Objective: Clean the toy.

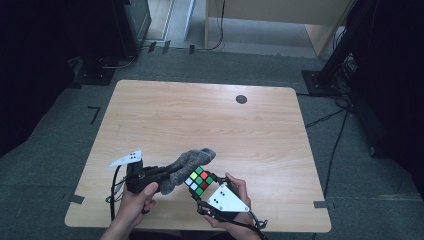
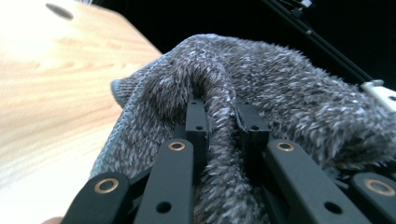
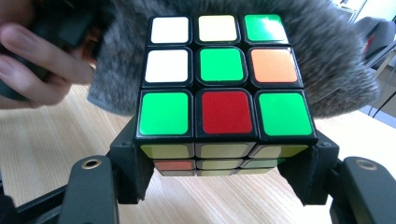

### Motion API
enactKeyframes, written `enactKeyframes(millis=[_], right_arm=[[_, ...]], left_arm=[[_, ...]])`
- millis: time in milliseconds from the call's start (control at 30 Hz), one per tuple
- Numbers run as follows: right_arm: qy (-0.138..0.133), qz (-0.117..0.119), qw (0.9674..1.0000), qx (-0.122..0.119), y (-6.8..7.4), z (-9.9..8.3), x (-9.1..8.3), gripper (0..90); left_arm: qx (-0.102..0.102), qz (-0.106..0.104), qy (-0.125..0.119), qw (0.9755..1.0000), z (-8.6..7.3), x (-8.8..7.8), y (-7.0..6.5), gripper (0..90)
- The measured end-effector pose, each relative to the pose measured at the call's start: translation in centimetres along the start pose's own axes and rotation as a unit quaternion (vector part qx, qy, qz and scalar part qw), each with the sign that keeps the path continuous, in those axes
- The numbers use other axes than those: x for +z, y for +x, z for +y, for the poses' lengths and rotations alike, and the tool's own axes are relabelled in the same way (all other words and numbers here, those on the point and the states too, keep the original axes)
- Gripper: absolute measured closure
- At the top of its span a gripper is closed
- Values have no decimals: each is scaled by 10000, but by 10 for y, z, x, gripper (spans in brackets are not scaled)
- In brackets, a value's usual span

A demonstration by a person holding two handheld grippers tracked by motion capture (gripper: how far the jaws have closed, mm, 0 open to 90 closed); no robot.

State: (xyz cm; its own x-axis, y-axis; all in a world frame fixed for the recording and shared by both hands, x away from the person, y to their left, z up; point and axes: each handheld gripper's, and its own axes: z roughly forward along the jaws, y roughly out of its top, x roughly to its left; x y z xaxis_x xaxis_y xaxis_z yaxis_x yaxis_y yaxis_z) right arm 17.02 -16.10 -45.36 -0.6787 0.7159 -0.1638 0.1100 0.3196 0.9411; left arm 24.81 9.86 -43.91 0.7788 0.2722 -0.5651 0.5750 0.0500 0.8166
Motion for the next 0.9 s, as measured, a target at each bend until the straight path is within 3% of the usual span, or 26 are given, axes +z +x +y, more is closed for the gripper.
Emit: enactKeyframes(millis=[33, 67, 200, 267, 333, 433, 500, 533, 667, 733, 800, 867, 900], right_arm=[[45, -26, 10000, -10, 0, -1, 1, 347], [68, -41, 10000, -17, 0, -2, 2, 347], [15, -79, 10000, -5, -1, 1, -1, 347], [-69, -61, 9999, 40, -2, 3, -4, 347], [-106, -81, 9999, 57, -4, 4, -5, 346], [-123, -181, 9997, 144, -8, 4, -7, 347], [-101, -282, 9994, 190, -12, 3, -7, 347], [-122, -301, 9992, 238, -14, 4, -9, 347], [-366, -298, 9980, 417, -18, 9, -17, 347], [-494, -281, 9972, 486, -21, 12, -22, 347], [-540, -306, 9962, 606, -23, 14, -24, 347], [-556, -287, 9959, 647, -23, 14, -23, 347], [-528, -311, 9960, 655, -22, 14, -23, 347]], left_arm=[[105, -35, -19, 9999, 2, 0, -4, 787], [203, 62, -13, 9998, 3, 0, -7, 787], [311, 587, 171, 9976, -3, 2, 0, 792], [374, 606, 130, 9974, -6, 0, 2, 796], [699, 613, 66, 9956, -5, 0, -6, 801], [1075, 347, -22, 9936, -1, -2, -15, 803], [1084, 305, 9, 9936, -1, -2, -14, 802], [1098, 405, 92, 9931, -2, -1, -13, 802], [1343, 897, 380, 9861, -8, 2, -8, 803], [1476, 1035, 497, 9824, -10, 4, -9, 804], [1524, 988, 576, 9817, -12, 7, -9, 804], [1619, 709, 666, 9820, -16, 13, -12, 805], [1730, 561, 785, 9802, -19, 18, -14, 804]])
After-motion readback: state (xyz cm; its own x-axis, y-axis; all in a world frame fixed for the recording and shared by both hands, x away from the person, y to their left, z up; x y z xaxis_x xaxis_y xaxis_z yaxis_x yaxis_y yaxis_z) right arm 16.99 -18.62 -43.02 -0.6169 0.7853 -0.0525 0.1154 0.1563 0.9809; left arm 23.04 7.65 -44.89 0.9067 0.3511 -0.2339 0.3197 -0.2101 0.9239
